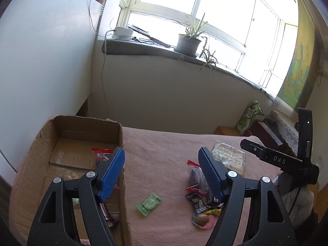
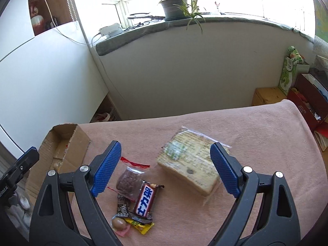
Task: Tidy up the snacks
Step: 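Move both grippers from the box to the bagged bread loaf, then close both grippers on the bagged bread loaf and lift it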
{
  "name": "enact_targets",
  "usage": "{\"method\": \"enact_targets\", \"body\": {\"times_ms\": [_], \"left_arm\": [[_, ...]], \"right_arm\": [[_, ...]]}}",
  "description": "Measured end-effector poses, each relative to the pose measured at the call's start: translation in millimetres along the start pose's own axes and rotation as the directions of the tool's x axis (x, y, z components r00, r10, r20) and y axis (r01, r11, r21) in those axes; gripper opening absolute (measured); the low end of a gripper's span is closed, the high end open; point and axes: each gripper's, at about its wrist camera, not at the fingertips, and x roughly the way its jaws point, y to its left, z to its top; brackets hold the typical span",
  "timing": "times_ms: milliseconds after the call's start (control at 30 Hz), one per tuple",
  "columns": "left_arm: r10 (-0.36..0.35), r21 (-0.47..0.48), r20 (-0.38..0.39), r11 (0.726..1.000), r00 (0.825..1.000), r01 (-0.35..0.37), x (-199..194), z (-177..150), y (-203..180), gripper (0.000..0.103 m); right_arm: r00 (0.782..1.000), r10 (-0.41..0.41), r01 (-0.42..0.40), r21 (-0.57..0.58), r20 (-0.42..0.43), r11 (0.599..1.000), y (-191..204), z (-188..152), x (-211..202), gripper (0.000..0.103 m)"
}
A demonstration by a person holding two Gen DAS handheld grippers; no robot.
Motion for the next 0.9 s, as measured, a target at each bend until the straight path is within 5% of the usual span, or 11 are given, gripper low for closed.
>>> {"method": "enact_targets", "body": {"times_ms": [300, 367, 567, 733, 900], "left_arm": [[-0.022, 0.160, -0.169, 0.986, 0.985, 0.050, 64.2, 0.5, -79.8, 0.073], [-0.040, 0.180, -0.225, 0.980, 0.974, 0.082, 80.8, 1.6, -93.9, 0.064], [-0.142, -0.006, -0.363, 0.989, 0.921, 0.150, 138.8, 10.1, -94.3, 0.059], [-0.172, -0.147, -0.439, 0.982, 0.882, 0.118, 182.3, 6.7, -81.4, 0.048], [-0.191, -0.175, -0.445, 0.977, 0.875, 0.124, 189.4, 4.2, -80.7, 0.048]], "right_arm": [[0.997, 0.030, -0.020, 0.146, -0.071, 0.989, -65.7, 2.7, 17.0, 0.091], [0.992, 0.069, -0.046, 0.216, -0.101, 0.975, -84.0, -3.7, 24.0, 0.088], [0.979, 0.144, -0.094, 0.306, -0.144, 0.947, -113.1, -22.1, 39.8, 0.078], [0.962, 0.226, -0.154, 0.379, -0.153, 0.913, -123.1, -27.9, 49.5, 0.062], [0.955, 0.230, -0.153, 0.357, -0.186, 0.922, -120.8, -34.1, 60.1, 0.054]]}}
